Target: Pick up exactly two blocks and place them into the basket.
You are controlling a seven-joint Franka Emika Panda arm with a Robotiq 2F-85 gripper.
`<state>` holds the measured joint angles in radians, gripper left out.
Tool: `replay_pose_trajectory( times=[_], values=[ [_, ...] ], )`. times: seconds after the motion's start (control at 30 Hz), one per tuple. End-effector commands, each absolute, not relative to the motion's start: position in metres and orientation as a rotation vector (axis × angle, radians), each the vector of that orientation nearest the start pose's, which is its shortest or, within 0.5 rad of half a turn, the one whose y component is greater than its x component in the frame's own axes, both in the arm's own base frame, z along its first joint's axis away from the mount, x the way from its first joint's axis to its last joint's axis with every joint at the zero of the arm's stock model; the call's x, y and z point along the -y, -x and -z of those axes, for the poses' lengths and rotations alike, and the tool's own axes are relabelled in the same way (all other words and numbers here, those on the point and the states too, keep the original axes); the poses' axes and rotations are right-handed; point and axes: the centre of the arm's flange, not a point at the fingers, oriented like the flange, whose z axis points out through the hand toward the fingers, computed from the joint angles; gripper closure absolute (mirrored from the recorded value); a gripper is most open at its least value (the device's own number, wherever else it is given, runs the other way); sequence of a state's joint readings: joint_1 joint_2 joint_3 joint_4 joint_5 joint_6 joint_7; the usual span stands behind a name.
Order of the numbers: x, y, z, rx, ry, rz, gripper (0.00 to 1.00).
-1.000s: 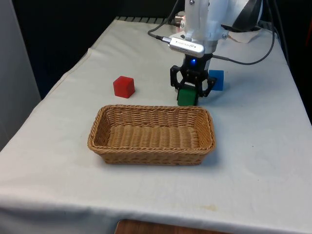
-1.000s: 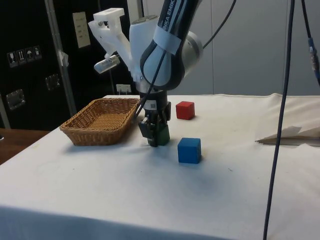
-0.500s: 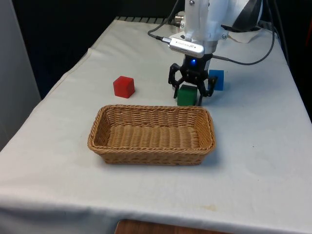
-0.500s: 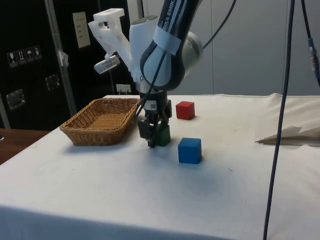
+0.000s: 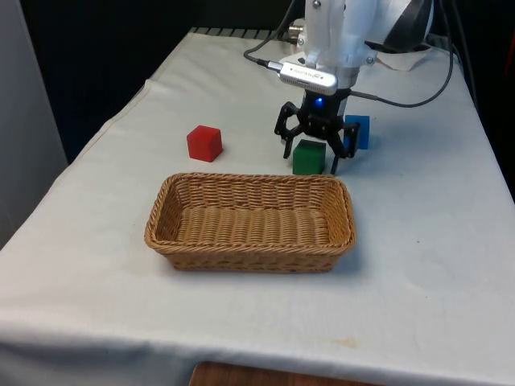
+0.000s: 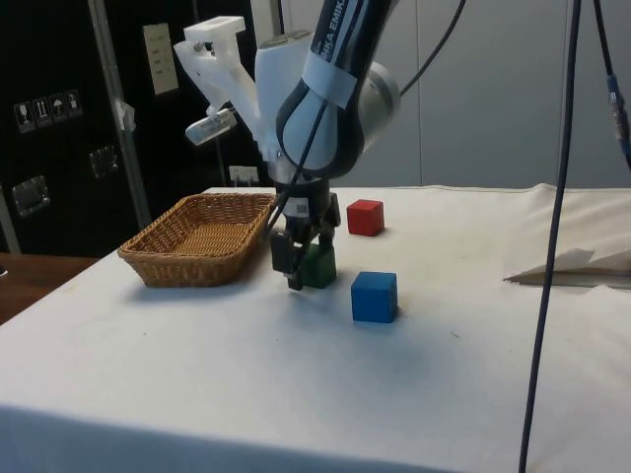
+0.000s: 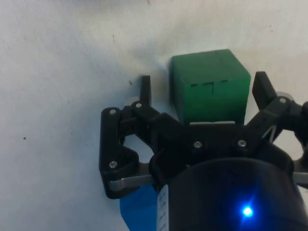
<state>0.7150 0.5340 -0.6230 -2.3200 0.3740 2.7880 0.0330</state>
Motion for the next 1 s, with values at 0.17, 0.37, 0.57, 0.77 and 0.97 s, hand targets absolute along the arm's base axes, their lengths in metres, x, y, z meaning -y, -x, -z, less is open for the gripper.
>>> replay_pose_trajectory(
  times=[0.17, 0.37, 0.57, 0.77, 0.97],
  values=[
    [-0.008, -0.521, -0.171, -0.356, 3.271, 0.142, 0.00],
    [-0.006, -0.521, -0.183, -0.352, 3.261, 0.113, 0.00],
    [-0.006, -0.519, -0.183, -0.350, 3.258, 0.098, 0.20],
    [-0.007, -0.519, -0.183, -0.348, 3.257, 0.098, 0.78],
    [-0.008, -0.520, -0.184, -0.344, 3.251, 0.099, 1.00]
  ],
)
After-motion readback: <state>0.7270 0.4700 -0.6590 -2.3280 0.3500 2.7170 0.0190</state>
